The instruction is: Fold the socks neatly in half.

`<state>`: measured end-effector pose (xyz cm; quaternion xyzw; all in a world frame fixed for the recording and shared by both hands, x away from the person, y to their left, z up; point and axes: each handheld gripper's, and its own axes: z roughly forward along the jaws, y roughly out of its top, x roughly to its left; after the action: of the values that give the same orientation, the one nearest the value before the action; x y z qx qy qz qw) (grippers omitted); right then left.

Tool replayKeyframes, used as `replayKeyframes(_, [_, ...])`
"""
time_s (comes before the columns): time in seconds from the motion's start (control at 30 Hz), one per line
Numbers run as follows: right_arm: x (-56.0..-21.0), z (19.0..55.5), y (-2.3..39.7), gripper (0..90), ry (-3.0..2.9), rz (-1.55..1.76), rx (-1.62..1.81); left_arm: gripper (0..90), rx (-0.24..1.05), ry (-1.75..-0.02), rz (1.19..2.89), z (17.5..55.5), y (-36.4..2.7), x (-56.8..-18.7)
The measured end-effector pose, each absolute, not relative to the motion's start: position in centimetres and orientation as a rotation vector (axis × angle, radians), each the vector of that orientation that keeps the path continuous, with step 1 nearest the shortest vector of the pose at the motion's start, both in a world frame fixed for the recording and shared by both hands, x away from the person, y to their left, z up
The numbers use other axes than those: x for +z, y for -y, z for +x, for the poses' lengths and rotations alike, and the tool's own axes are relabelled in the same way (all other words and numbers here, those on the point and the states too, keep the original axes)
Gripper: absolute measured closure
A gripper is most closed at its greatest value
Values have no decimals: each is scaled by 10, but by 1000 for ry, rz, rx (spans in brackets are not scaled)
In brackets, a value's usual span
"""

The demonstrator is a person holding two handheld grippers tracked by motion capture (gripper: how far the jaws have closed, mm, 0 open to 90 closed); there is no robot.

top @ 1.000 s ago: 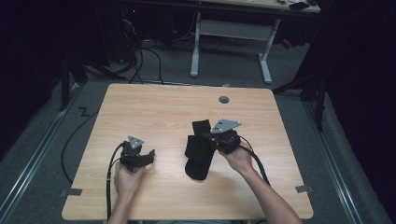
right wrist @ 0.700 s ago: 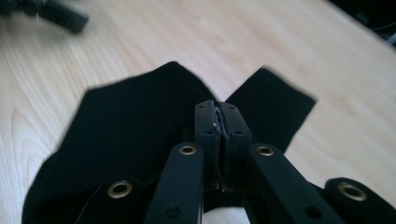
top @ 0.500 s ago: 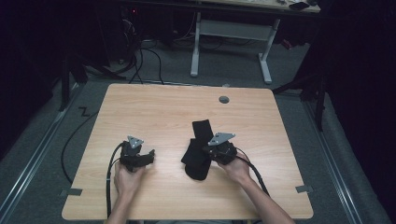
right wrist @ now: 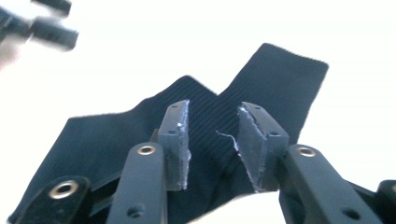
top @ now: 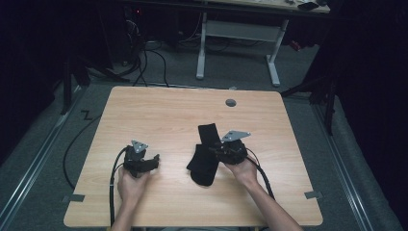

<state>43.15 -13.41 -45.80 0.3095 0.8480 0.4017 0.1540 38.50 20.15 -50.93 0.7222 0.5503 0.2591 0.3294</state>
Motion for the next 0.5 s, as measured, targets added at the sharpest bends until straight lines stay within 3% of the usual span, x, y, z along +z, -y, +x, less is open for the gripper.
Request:
replayKeyframes(0.27, [-469, 466, 124, 573, -2464, 1076, 1081, 276, 671, -1431, 1890, 384, -201, -509])
replayKeyframes(0.5, [-483, 472, 120, 765, -2556, 1096, 1008, 264, 649, -1406, 1902, 384, -198, -509])
